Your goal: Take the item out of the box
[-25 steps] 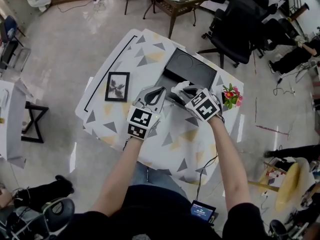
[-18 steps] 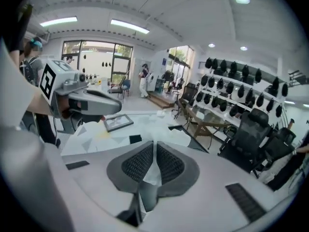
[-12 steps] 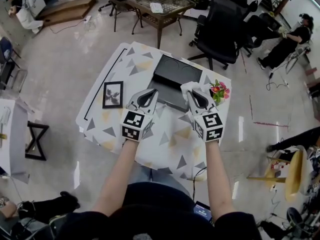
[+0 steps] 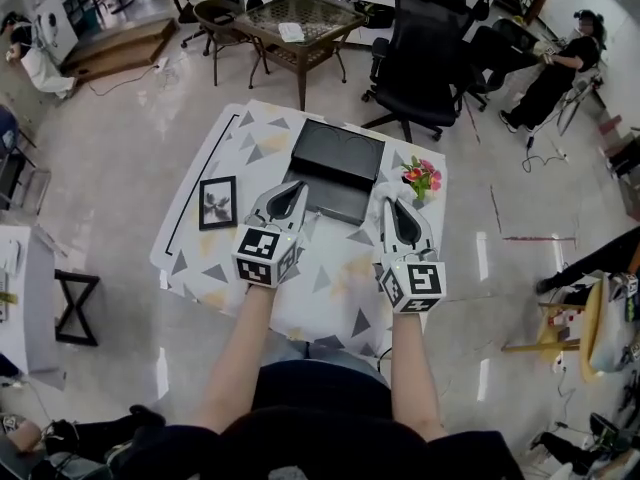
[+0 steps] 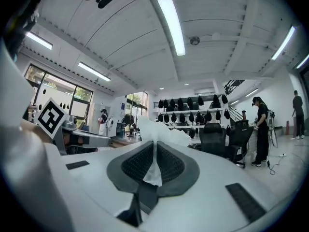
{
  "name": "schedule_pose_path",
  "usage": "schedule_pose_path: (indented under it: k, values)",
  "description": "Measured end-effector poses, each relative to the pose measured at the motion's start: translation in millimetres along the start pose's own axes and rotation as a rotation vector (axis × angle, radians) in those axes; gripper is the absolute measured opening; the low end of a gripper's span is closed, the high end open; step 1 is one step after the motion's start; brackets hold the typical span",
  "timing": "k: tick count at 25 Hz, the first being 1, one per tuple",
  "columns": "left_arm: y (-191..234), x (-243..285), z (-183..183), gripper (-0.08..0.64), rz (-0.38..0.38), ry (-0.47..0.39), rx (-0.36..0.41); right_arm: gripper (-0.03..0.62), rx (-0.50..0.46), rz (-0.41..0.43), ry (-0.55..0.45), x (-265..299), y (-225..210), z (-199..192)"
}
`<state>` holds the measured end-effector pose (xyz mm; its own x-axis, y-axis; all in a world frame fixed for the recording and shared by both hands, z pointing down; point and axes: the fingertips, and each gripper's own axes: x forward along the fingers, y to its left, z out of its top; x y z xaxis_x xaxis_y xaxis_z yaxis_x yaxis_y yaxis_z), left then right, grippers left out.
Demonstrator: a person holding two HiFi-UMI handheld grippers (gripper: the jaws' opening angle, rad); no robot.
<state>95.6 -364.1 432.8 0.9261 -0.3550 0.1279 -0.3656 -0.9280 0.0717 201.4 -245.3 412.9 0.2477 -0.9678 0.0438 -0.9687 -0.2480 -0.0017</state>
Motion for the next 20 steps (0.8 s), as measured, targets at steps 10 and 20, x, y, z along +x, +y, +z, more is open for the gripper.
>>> schedule_pose_path:
  k: [10,20]
  values:
    - [-6.4,-5.3,-0.3,0.02,0.005,-0.024,-0.004,0.028,0.025,-0.07,-0.02,-27.2,-5.2,-12.7]
    - [-13.0,-4.7,-4.3,0.02,-0.006,-0.008,0.011,0.025,0.031,-0.069,0.006,-27.1,-2.7,-18.4]
